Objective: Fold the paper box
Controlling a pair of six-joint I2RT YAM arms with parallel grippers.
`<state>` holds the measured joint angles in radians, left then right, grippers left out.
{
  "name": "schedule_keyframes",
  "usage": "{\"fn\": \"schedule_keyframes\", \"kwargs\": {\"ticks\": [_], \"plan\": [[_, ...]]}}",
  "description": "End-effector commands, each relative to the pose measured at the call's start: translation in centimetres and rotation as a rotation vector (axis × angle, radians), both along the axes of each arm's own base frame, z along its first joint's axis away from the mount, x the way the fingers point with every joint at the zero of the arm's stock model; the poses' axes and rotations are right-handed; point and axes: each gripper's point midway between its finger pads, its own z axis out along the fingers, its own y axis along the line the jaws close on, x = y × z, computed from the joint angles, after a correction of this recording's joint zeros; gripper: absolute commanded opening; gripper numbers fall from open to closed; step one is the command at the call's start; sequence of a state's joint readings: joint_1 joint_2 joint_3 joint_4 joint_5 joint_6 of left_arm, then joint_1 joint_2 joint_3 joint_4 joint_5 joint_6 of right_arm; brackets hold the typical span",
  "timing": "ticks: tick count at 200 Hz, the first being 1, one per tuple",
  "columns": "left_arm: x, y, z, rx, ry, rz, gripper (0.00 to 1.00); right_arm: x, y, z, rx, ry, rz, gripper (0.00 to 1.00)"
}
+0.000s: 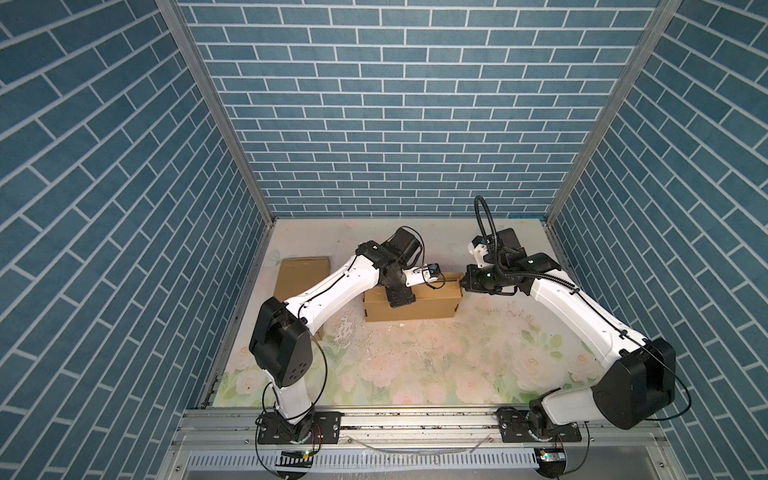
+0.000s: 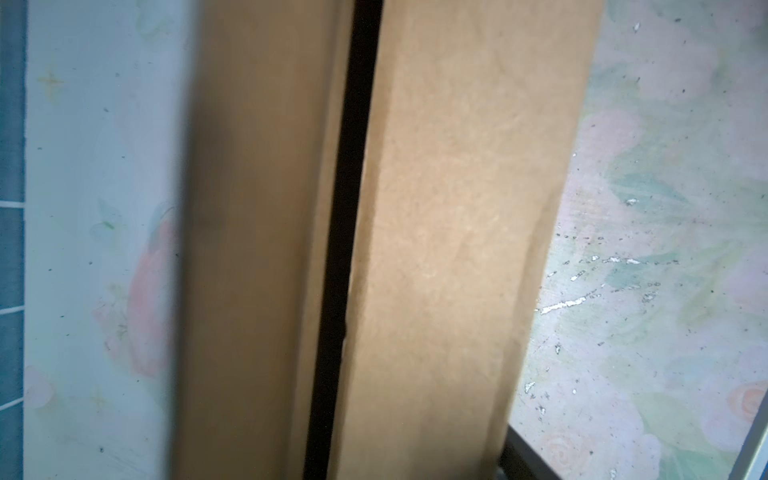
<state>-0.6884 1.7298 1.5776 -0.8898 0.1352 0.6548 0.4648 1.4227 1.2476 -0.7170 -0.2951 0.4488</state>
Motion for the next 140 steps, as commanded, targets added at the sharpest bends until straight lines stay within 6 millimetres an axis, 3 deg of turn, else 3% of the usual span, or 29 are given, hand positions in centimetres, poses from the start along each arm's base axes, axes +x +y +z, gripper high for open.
{"fn": "schedule_keyframes", "kwargs": {"ticks": [1,50,79,109,140], "plan": [[0.2,-0.2,4.4,-0.126,-0.093,0.021,0.78,-1.8,-0.9,-2.7,-0.057,0.109,-0.028,0.00],[-0.4,0.7,8.6,-0.277,-0.188,0.083,0.79,-1.7,-1.0,-2.6,-0.057,0.105,-0.035,0.00],[0.1,4.9,10.9,-0.377,-0.195,0.286,0.64,-1.8,-1.1,-2.6,-0.058,0.103,-0.041,0.00],[-0.9,10.2,10.1,-0.454,-0.068,0.480,0.58,-1.9,-1.0,-2.8,-0.053,0.106,-0.044,0.00],[-2.1,12.0,7.9,-0.461,0.073,0.563,0.58,-2.0,-1.0,-2.7,-0.052,0.105,-0.041,0.00]]}}
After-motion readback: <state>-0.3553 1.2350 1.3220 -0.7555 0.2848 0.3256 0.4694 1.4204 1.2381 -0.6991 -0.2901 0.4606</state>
